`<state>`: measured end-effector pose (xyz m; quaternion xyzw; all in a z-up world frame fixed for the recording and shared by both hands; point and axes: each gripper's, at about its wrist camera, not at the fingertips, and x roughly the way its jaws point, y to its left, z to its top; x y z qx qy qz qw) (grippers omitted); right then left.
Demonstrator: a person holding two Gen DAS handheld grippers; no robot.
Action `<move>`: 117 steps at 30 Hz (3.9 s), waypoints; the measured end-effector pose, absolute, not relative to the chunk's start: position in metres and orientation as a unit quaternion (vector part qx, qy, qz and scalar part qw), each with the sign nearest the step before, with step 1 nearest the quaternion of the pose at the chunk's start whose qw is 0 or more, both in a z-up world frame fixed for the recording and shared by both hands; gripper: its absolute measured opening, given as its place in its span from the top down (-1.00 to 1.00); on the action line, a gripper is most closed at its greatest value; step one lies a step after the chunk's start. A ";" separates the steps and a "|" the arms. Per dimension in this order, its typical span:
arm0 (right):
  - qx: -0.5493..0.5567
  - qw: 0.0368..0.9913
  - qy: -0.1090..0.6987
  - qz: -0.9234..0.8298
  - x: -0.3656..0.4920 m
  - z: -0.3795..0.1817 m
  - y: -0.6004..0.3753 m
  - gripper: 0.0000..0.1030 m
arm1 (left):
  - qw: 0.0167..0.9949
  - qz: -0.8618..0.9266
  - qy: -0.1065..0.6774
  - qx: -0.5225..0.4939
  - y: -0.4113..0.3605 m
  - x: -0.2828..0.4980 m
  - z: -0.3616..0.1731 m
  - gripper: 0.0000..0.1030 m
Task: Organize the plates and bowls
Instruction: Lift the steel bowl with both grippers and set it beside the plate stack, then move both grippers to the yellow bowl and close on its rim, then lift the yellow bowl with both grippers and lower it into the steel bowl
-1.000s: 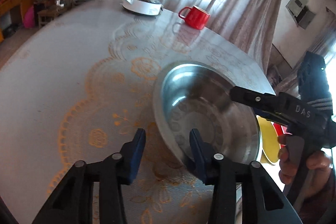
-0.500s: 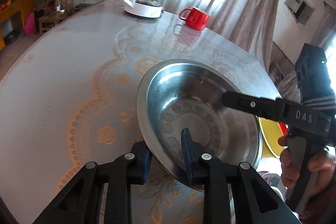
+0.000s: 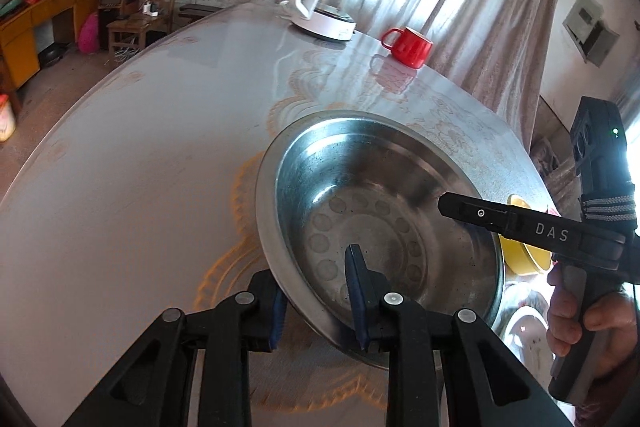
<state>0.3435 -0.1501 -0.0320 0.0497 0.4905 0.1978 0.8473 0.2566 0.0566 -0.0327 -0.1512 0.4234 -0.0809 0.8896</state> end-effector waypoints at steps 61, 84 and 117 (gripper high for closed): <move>0.330 0.863 0.380 0.042 0.240 -0.052 -0.353 0.39 | 0.876 -0.198 0.439 0.034 -0.151 0.313 0.005 -1.00; 0.323 0.857 0.398 0.047 0.249 -0.064 -0.352 0.69 | 0.837 -0.219 0.499 -0.039 -0.171 0.333 -0.016 0.54; 0.236 0.875 0.384 0.177 0.229 -0.002 -0.214 0.71 | 0.908 -0.154 0.379 -0.091 0.002 0.216 0.036 0.56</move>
